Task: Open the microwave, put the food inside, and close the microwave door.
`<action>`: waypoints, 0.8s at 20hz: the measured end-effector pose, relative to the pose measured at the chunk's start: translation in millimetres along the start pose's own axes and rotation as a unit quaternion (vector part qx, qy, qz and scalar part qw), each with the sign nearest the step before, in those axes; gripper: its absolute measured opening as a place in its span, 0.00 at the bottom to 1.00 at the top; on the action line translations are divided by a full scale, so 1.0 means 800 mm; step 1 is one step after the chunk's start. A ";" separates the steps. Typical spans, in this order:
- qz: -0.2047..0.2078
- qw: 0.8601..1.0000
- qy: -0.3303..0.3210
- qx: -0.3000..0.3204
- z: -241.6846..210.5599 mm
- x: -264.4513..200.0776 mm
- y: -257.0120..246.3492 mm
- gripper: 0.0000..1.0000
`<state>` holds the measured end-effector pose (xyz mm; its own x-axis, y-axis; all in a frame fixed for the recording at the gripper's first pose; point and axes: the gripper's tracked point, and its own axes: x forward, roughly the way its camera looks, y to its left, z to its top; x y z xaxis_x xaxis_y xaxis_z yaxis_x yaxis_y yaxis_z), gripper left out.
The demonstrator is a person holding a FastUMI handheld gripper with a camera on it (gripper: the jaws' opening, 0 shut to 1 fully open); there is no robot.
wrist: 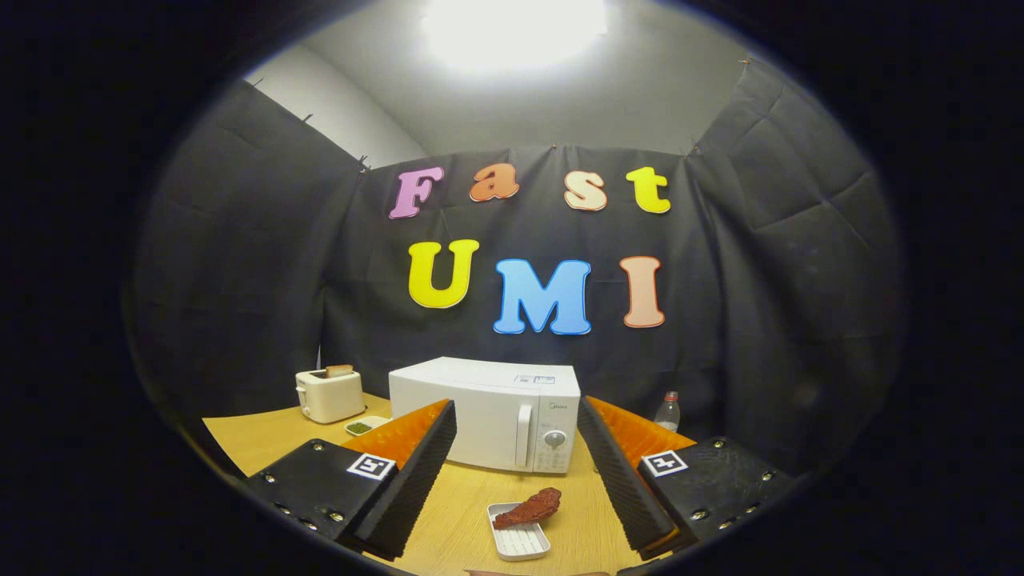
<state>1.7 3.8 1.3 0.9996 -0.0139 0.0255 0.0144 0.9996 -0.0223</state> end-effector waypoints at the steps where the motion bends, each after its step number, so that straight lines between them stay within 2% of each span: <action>1: 0.000 1.000 0.000 0.002 0.000 0.001 0.000 0.96; 16: 0.006 1.000 0.014 0.014 -0.038 0.047 0.014 0.96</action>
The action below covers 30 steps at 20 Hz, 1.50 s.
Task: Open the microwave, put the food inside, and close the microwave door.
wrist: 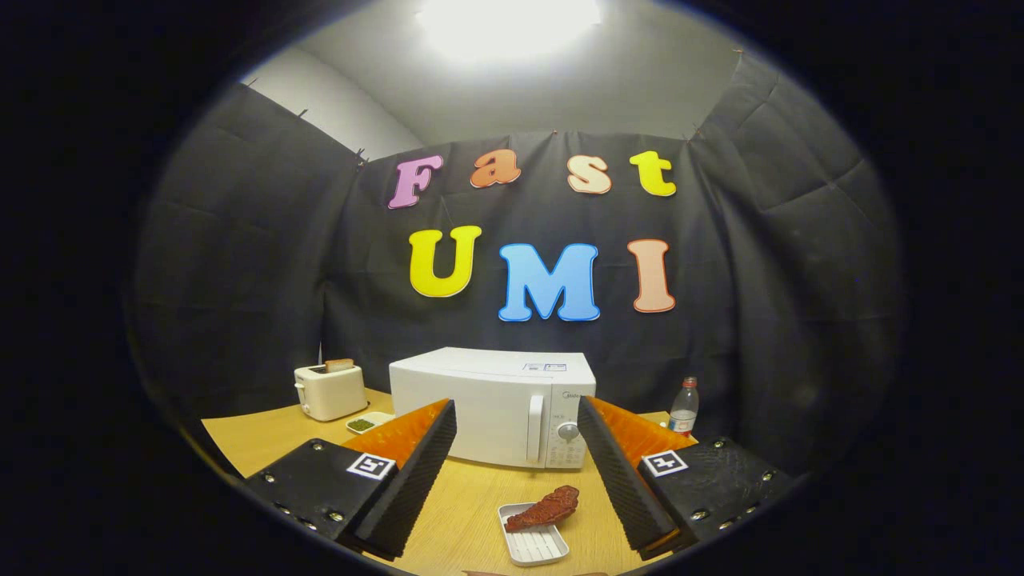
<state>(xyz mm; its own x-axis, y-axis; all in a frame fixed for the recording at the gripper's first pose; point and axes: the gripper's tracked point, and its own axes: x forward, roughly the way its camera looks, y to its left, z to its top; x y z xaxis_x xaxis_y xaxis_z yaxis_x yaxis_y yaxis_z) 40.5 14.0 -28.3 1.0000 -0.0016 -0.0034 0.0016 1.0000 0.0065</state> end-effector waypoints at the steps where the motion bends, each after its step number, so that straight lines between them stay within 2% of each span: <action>1: -0.001 1.000 0.000 0.005 -0.004 0.007 0.001 0.96; 10: -0.018 1.000 0.007 0.011 -0.062 0.105 -0.003 0.97; 13: -0.022 0.999 0.030 0.004 -0.095 0.147 -0.007 0.96; 18: -0.025 0.998 0.059 0.029 -0.137 0.202 -0.013 0.97; 22: -0.039 0.997 0.066 0.029 -0.163 0.246 -0.020 0.97; 26: -0.054 0.994 0.075 0.055 -0.189 0.284 -0.027 0.97; 30: -0.072 0.993 0.087 0.045 -0.218 0.315 -0.037 0.97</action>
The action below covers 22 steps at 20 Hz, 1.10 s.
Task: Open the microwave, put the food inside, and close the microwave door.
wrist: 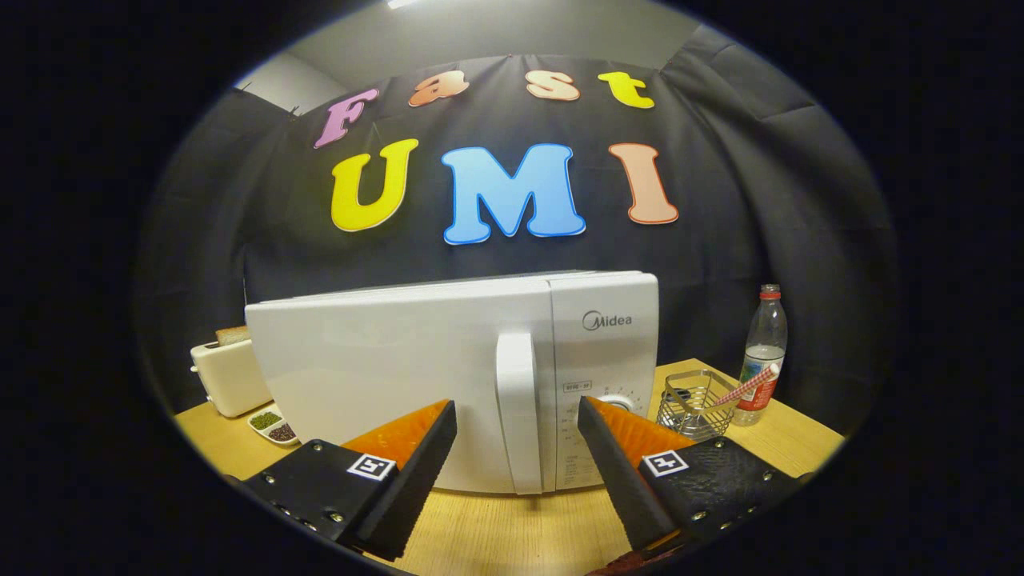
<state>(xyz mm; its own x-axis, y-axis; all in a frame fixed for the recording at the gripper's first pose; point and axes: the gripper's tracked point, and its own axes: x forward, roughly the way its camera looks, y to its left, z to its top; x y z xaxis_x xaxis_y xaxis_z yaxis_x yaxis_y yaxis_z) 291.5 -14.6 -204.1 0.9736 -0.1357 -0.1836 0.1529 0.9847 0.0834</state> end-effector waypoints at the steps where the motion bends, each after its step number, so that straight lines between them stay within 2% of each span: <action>1: -0.004 1.000 0.000 -0.006 -0.001 0.007 -0.001 0.97; 2: -0.012 1.000 0.003 -0.012 -0.008 0.015 -0.006 0.89; 4: -0.003 1.000 0.003 -0.010 -0.015 0.021 0.003 0.83; 5: -0.014 1.000 -0.007 -0.017 -0.012 0.021 -0.001 0.81; 6: -0.022 0.999 -0.015 -0.026 -0.007 0.019 -0.006 0.70; 8: -0.027 0.999 -0.013 -0.025 -0.009 0.020 -0.006 0.31; 10: -0.017 1.000 -0.006 -0.006 -0.010 0.018 -0.004 0.30; 12: -0.018 1.000 0.001 0.009 -0.009 0.018 -0.004 0.16; 15: -0.011 1.000 0.006 0.028 -0.011 0.005 0.001 0.15; 18: -0.011 1.000 -0.018 -0.018 -0.013 -0.042 0.012 0.15; 22: 0.032 0.999 -0.006 0.002 -0.024 -0.103 0.039 0.15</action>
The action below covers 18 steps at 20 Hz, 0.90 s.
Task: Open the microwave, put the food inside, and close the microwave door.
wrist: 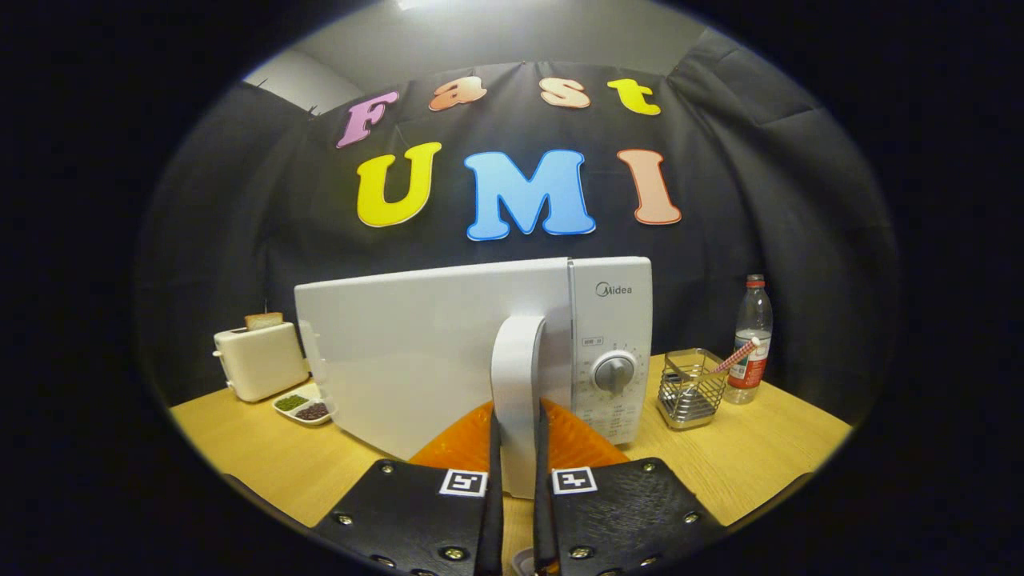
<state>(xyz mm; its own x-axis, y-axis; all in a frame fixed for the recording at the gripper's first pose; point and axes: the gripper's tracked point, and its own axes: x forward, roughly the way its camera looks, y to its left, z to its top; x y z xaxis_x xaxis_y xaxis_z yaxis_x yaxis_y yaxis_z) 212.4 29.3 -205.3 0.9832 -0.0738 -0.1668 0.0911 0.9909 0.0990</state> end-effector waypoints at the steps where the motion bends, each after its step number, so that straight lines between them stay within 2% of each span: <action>1: 0.010 1.000 0.002 0.002 -0.001 -0.015 0.010 0.15; 8: 0.096 0.995 -0.005 -0.007 -0.019 -0.126 0.121 0.15; 15: 0.087 0.995 -0.029 -0.034 -0.033 -0.186 0.236 0.14; 18: 0.098 0.994 -0.026 -0.047 -0.045 -0.207 0.287 0.14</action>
<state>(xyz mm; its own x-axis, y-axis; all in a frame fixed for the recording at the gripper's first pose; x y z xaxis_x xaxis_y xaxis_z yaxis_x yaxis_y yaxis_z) 64.4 272.7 -190.6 0.9875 0.1190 -0.1030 -0.1164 0.9927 0.0316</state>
